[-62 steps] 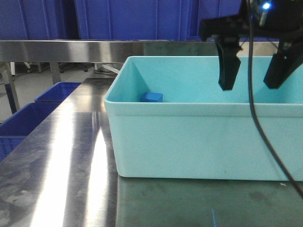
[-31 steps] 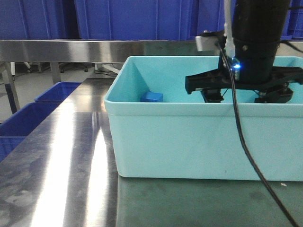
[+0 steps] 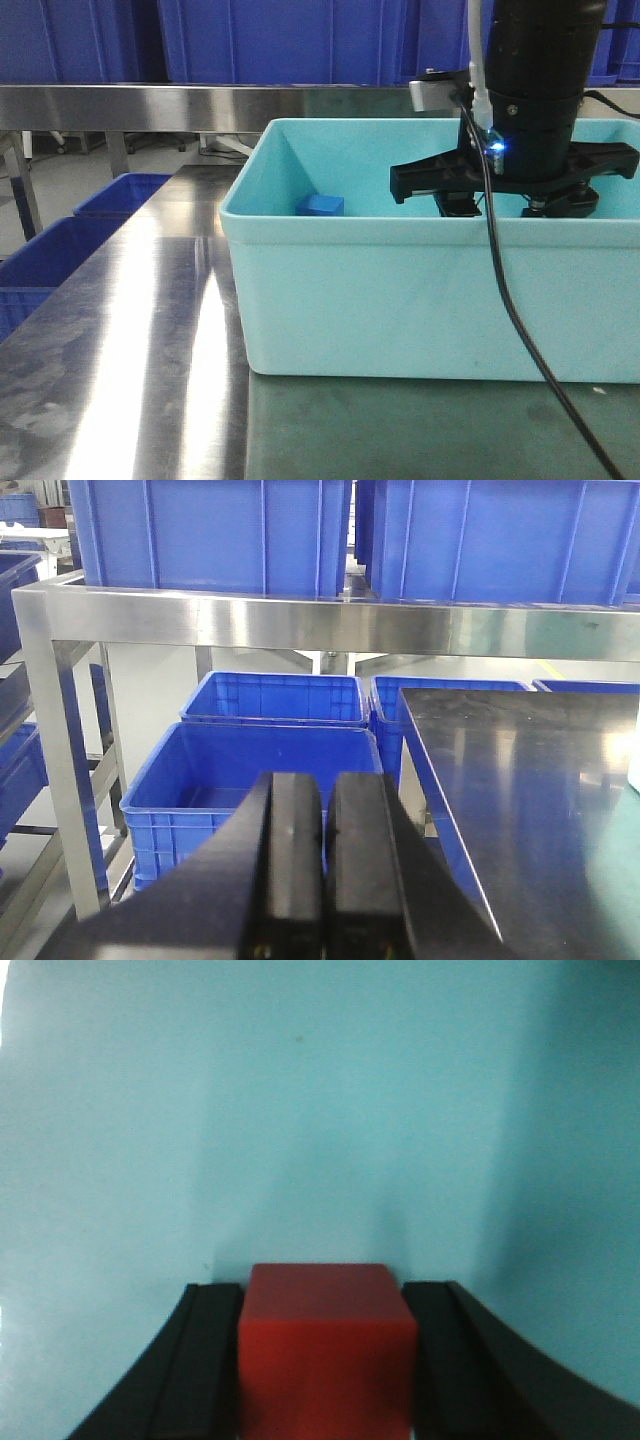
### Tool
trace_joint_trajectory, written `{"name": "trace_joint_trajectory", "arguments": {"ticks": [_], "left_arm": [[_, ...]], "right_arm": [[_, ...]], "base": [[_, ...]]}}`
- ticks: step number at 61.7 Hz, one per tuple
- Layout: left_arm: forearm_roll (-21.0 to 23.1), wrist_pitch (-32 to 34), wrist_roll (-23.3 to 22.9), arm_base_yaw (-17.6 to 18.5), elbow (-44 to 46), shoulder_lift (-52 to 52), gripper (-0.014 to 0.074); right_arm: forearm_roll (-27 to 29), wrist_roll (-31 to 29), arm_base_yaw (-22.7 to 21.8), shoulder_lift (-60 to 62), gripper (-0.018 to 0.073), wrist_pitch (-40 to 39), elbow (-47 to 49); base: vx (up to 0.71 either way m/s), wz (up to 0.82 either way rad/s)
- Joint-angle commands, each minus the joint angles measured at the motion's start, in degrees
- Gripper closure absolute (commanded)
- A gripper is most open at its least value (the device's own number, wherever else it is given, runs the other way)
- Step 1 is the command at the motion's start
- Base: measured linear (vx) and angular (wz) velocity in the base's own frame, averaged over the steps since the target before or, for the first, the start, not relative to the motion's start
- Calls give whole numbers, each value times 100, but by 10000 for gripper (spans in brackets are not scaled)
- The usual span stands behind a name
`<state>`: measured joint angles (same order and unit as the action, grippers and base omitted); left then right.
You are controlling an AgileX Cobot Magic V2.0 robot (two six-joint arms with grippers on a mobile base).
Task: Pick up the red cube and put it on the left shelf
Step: 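Lower the open right gripper into the teal tub over the red cube, then close the right gripper on the red cube and lift it out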
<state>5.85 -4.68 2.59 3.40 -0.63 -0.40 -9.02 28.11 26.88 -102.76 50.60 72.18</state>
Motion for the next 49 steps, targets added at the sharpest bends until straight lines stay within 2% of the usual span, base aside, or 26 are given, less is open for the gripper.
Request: {"name": "trace_joint_trajectory", "arguments": {"ticks": [1, 7, 15, 31, 41, 49], "left_arm": [[11, 515, -31, 5, -136, -81, 495], [11, 515, -31, 5, -136, -81, 495], [11, 515, -31, 5, -136, -81, 495], [11, 515, -31, 5, -136, -81, 495], [11, 515, -31, 5, -136, -81, 496], [11, 515, -31, 5, -136, -81, 495]], "right_arm": [[-138, -74, -51, 251, 323, 23, 177], [-138, -79, -51, 287, 376, 111, 177], [-138, -93, -51, 531, 377, 94, 177], [-200, -642, -51, 1672, 377, -82, 177], [-715, -773, -51, 2586, 377, -219, -5], [-1146, -773, -86, 3432, 377, -351, -594]], "base": [[0, 0], [0, 0], [0, 0], [0, 0], [0, 0], [0, 0]]}}
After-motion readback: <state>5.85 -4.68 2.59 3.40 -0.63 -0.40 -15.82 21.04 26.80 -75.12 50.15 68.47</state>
